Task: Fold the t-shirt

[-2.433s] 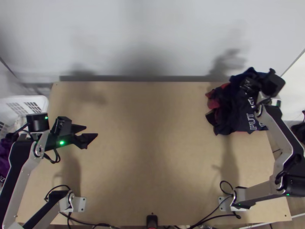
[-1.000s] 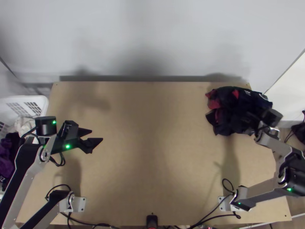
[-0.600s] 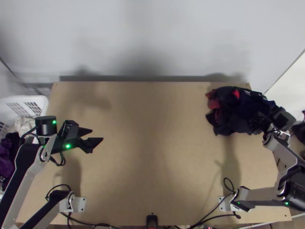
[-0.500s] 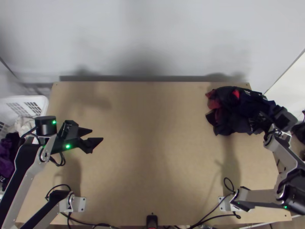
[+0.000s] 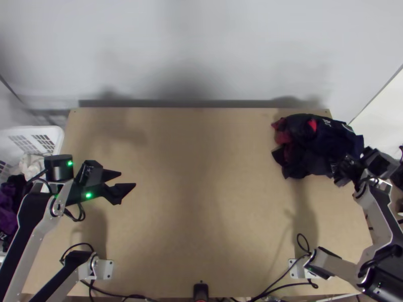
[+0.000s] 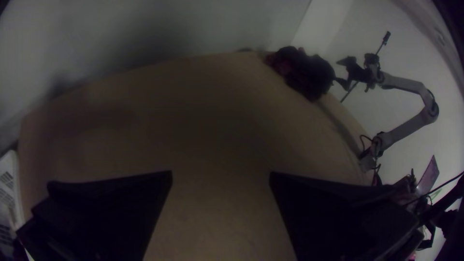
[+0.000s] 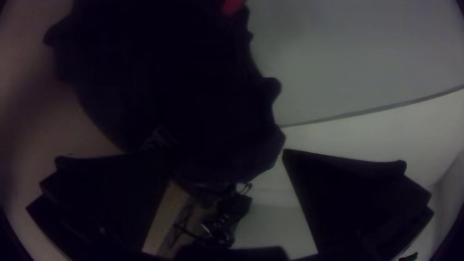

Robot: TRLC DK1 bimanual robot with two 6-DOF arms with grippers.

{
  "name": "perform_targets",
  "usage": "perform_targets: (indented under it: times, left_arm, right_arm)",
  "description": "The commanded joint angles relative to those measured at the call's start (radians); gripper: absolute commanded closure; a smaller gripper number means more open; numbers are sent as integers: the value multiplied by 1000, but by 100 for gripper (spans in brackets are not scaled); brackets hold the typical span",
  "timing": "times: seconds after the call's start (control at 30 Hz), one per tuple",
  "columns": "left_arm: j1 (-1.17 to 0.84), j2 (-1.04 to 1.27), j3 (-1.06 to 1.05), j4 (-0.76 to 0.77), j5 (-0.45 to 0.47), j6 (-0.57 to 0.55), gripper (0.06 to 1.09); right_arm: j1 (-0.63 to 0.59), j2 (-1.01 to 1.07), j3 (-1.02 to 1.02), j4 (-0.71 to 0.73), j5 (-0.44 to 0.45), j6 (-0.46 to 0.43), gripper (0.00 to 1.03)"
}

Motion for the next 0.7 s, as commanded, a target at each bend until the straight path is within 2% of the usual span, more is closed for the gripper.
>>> perform_targets:
  times: [0.0,0.1,0.37,0.47,0.53,0.67]
  left_arm:
    - [0,-8,-5,-9,0,10,11]
    - [0,-6,-8,-5,2,10,11]
    - [-3,-13,-5,-13,0,19,11]
    - [-3,-14,4,-17,2,17,11]
    - [-8,-14,5,-17,2,16,11]
    - [-59,-39,15,-6,-31,-18,11]
  right_arm:
    - [-7,-83,-13,-208,-22,3,4]
    - [7,-95,-24,-214,-22,8,8]
    - [16,-94,18,-277,-22,57,8]
    - [2,-100,56,-381,-24,66,8]
    - [-5,-137,53,-387,-27,68,8]
    - [-7,-238,73,-389,-27,146,5]
